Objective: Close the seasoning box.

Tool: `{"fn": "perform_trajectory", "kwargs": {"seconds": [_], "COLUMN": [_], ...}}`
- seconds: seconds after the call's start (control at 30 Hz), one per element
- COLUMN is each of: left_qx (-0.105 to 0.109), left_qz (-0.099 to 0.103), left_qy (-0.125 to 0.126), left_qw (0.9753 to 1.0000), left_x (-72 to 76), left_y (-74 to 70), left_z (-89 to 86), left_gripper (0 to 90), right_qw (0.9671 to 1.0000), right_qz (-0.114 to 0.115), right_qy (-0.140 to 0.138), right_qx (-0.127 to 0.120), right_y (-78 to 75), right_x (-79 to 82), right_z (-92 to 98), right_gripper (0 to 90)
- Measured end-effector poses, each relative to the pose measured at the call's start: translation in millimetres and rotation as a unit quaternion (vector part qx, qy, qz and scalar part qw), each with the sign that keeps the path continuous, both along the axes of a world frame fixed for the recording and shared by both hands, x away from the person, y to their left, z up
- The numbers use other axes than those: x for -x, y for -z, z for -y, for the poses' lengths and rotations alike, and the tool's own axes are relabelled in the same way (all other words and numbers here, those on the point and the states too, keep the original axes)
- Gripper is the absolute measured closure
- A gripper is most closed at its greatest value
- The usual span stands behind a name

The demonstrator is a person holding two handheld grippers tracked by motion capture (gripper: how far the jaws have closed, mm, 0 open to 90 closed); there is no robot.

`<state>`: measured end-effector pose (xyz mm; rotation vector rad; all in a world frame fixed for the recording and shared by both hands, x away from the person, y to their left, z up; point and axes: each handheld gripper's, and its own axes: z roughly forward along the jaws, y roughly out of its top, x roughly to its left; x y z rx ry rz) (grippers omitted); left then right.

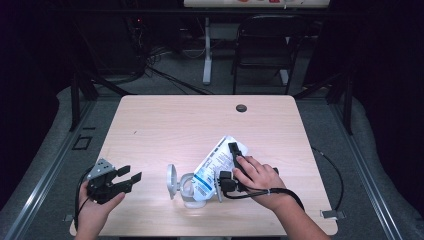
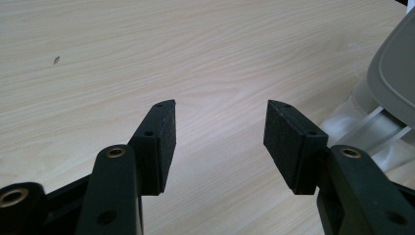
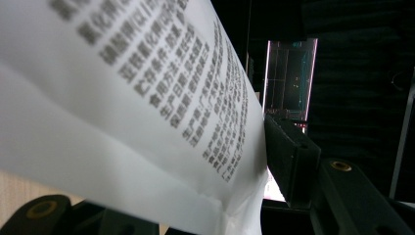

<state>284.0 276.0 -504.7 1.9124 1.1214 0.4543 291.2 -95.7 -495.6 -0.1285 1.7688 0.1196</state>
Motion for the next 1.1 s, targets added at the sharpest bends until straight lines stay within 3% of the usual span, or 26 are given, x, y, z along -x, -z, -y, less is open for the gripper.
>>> {"fn": "perform_trajectory", "kwargs": {"seconds": [1.1], "left_qx": [0.000], "left_qz": [0.000], "left_qy": [0.000], "left_qw": [1.0000], "left_x": [-0.1], "left_y": [0.0], "left_z": [0.1], "left_gripper": [46.5], "right_qw": [1.0000], "right_qz": [0.003], "right_qy": [-0.004], "right_qx": [0.000], "right_y": [0.0], "right_x": [0.7], "right_z": [-0.1], "right_gripper": [53.6]}}
